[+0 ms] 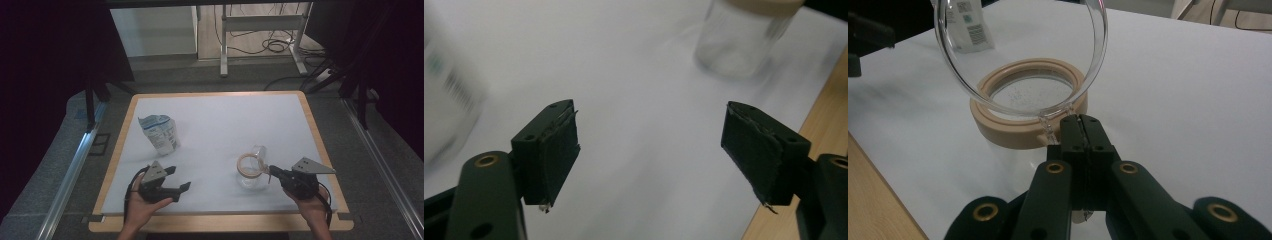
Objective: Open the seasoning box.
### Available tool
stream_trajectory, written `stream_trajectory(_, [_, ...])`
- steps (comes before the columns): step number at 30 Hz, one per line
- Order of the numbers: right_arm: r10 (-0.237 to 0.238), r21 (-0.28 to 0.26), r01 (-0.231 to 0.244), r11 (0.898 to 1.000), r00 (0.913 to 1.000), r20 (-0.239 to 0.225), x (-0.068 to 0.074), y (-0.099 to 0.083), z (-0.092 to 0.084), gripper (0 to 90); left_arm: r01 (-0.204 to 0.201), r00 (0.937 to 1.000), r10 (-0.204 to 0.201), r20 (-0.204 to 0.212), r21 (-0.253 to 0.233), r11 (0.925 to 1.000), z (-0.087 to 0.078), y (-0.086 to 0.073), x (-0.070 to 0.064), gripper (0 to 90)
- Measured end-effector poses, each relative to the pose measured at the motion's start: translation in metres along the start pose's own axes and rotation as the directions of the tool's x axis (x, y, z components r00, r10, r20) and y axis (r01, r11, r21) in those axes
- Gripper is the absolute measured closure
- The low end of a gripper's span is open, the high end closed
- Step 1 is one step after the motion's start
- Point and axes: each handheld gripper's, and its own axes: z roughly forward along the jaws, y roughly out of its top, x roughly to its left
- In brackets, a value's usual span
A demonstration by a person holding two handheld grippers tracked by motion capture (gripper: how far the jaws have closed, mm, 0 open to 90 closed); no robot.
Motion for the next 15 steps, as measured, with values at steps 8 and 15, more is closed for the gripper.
stream_trajectory(8, [-0.006,-0.002,0.006,1.000,1.0000,0.000,0.000,0.000,0.000,90.0,-0.102,0.9897,0.106,0.097,-0.040,0.9940,0.043,0.049,-0.035,41.4])
stream_trajectory(15, [-0.014,0.001,0.014,1.000,0.9999,0.004,0.001,0.000,0.000,90.0,-0.101,0.9841,0.102,0.145,-0.017,0.9948,0.057,0.055,-0.038,73.4])
